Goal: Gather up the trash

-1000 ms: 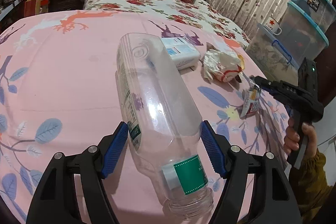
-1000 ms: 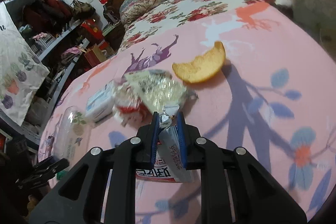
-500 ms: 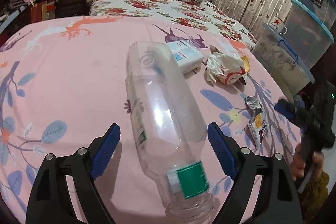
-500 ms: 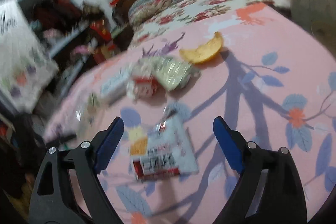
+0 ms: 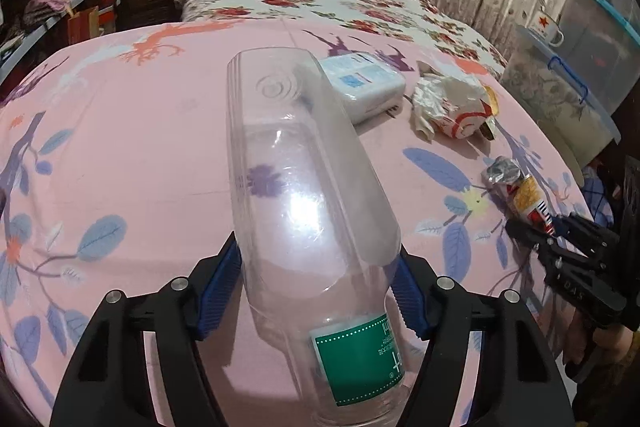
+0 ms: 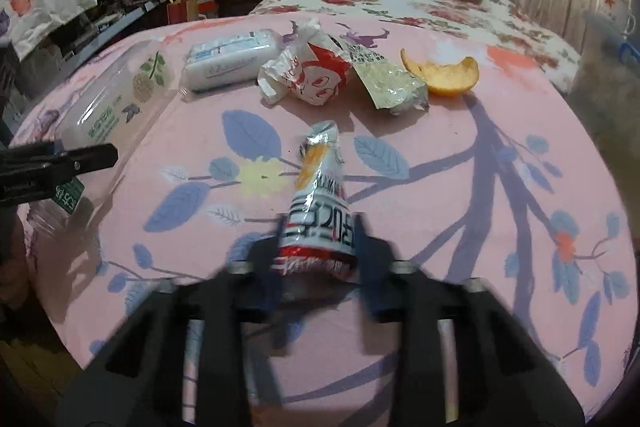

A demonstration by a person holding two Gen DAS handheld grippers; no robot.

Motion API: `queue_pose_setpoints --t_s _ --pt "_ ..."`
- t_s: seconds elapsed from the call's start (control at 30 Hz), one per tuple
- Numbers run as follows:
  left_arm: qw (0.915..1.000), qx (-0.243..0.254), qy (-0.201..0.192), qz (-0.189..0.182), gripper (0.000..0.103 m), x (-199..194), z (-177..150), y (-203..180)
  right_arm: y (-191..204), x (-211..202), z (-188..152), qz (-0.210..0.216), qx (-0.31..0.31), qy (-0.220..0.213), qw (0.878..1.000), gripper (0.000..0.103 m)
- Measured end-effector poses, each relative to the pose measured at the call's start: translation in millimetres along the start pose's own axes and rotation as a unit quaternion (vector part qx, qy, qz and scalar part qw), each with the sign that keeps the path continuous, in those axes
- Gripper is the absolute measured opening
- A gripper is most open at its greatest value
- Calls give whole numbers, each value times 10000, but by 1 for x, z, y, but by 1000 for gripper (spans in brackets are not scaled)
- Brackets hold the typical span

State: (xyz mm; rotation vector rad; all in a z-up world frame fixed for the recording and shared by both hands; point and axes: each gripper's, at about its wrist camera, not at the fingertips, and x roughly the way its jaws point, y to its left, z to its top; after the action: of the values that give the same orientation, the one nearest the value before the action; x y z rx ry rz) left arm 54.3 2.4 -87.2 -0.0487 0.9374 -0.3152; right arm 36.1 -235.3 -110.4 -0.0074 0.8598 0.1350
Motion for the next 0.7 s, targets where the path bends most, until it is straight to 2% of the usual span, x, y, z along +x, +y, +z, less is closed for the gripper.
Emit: queue_pose_setpoints --t_s 0.07,0.33,0.57,0.7 --pt "9999 -108 -63 -93 65 -4 -2 6 1 -1 1 73 83 -58 9999 22" --pt "9993 -256 -225 -169 65 -8 -5 17 33 -6 15 488 106 -551 9972 21" --pt "9991 -172 -366 -147 66 -7 -9 15 52 2 17 630 64 -491 9968 21" --pt "9989 -182 -390 -188 66 -7 -9 16 47 2 16 696 234 -517 9960 21"
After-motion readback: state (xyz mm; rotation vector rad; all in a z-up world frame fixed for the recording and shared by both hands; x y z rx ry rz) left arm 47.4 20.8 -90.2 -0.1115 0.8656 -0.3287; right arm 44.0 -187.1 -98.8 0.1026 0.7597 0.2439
